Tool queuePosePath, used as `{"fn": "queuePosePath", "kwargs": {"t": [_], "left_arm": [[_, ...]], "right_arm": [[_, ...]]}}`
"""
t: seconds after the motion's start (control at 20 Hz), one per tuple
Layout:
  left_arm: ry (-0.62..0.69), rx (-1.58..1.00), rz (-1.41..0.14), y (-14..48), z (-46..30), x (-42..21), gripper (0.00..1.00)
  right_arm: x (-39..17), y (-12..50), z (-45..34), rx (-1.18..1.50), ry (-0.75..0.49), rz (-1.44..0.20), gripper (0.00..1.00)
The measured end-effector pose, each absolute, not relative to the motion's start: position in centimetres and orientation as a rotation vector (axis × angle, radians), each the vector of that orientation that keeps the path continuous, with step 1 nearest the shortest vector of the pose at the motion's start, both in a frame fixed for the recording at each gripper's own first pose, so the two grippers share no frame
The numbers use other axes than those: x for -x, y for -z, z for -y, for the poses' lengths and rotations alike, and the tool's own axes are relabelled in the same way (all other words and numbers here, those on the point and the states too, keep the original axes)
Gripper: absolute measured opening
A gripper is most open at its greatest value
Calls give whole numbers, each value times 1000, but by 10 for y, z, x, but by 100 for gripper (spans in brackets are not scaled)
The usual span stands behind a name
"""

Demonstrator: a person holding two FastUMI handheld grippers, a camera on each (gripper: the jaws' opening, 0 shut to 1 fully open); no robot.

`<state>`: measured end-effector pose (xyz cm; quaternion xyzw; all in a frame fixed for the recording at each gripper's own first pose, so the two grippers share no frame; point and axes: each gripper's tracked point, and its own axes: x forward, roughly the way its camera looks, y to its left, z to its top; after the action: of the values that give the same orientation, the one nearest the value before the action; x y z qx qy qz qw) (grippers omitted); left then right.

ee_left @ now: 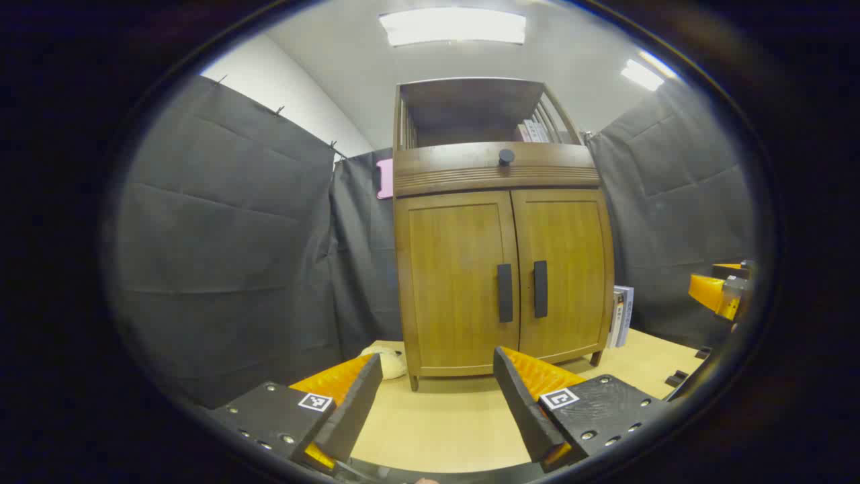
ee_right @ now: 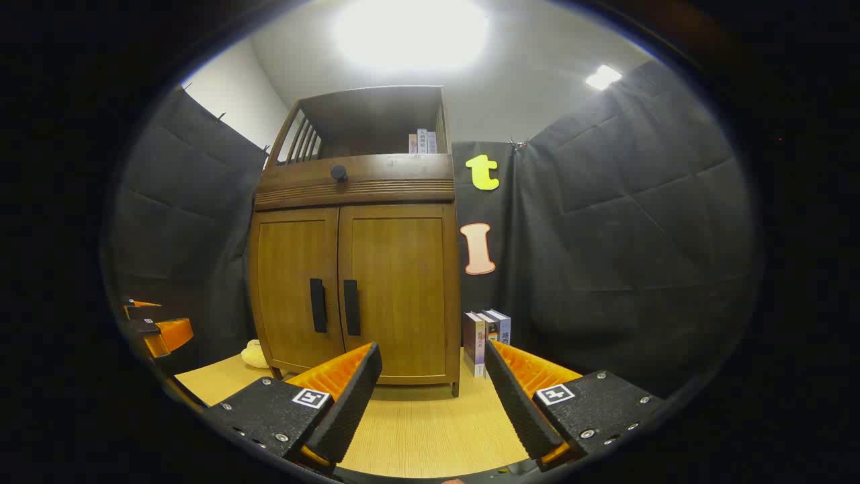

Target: Open the right door of the double-door shoe cabinet with the right hand, and open the left door with the left hand.

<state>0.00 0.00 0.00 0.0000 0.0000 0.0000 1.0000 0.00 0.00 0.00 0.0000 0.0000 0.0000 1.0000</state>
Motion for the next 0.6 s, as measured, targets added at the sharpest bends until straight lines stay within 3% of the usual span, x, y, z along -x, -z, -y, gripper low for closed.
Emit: {"fn": "queuePosePath", "kwargs": {"t": [0.05,0.1,0.6], "left_arm": [[0,-4,0,1,0,0,95],[-1,-8,3,0,0,0,100],[-13,-11,11,-2,-7,-5,100]], "right_arm": [[0,0,-1,0,-2,-2,95],[0,0,-3,-1,-5,-1,96],[-10,1,-14,-3,-22,-9,96]]}}
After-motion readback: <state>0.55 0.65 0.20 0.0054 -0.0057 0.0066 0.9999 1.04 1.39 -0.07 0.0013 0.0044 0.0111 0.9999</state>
